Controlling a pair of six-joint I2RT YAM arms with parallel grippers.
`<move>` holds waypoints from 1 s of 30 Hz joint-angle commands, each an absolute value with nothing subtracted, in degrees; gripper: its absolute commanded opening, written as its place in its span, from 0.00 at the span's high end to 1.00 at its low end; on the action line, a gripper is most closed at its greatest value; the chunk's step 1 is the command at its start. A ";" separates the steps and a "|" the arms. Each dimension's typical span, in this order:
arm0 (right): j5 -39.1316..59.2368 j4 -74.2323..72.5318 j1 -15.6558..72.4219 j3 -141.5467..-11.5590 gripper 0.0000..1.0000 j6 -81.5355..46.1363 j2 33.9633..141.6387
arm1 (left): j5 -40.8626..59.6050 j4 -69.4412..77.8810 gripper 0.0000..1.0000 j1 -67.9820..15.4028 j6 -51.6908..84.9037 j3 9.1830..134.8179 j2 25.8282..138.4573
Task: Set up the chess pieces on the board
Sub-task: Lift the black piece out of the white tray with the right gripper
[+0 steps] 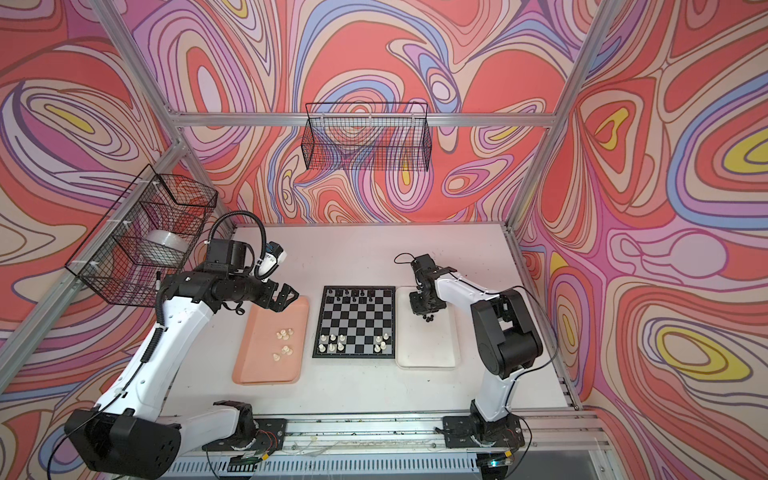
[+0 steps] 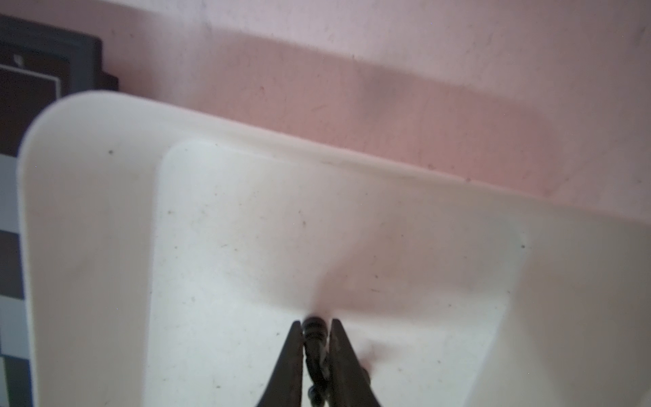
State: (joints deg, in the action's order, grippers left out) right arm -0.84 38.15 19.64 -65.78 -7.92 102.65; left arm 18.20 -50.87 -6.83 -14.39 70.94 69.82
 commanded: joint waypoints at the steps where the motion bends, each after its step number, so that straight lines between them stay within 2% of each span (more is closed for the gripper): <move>1: -1.93 37.95 19.95 -66.18 0.86 -7.48 102.83 | 18.13 -52.12 0.00 -7.21 -15.48 70.58 68.74; 30: -3.25 37.95 20.02 -68.28 0.95 -7.65 101.87 | 18.04 -51.42 0.00 -7.21 -14.68 70.26 68.66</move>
